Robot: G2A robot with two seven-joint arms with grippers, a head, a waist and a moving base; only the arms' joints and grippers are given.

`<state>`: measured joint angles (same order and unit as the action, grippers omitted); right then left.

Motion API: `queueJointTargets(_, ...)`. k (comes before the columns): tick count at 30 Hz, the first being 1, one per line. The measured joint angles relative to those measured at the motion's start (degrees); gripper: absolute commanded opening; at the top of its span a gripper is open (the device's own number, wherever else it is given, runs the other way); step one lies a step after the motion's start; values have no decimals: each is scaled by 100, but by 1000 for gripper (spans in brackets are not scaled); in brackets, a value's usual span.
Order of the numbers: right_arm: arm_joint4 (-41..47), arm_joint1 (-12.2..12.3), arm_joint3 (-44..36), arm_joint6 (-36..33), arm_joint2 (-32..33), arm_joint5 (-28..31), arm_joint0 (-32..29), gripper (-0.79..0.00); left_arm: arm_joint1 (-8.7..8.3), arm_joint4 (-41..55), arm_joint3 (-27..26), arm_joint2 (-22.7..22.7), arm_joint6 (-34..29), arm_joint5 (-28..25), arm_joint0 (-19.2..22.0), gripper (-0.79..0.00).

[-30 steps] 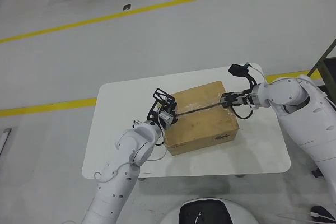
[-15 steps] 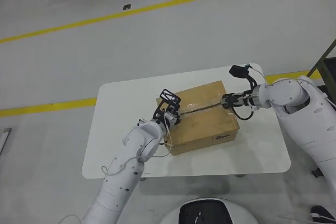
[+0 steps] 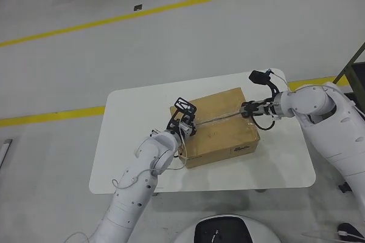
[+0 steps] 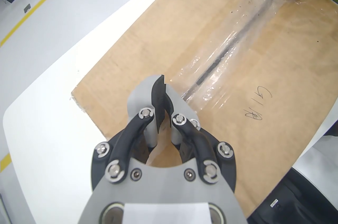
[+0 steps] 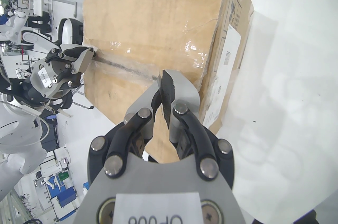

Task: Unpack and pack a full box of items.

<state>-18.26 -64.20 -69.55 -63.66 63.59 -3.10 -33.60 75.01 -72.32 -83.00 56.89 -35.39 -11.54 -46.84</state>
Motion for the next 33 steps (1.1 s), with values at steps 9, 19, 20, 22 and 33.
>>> queueJointTargets(9, 53, 155, -409, 482, 622, -30, -317, -99, 25, -30, 32, 9, 29, -37, -1, -785)
queueJointTargets(19, 307, 260, -1537, 2003, 1306, 734, -1304, -785, 40, -1, -71, 92, 49, -61, -16, 0)
queueJointTargets(20, 342, 257, -1632, 2210, 1323, 902, -1412, -785, 37, 11, -113, 119, 33, -73, -27, 0)
queueJointTargets(22, 295, 253, -1738, 2520, 1323, 1156, -1548, -785, 30, 24, -189, 170, 5, -88, -49, 0)
queueJointTargets(33, -523, 175, -1934, 4017, 990, 1493, -1972, -785, -78, -85, -874, 663, -128, -77, -464, 0)
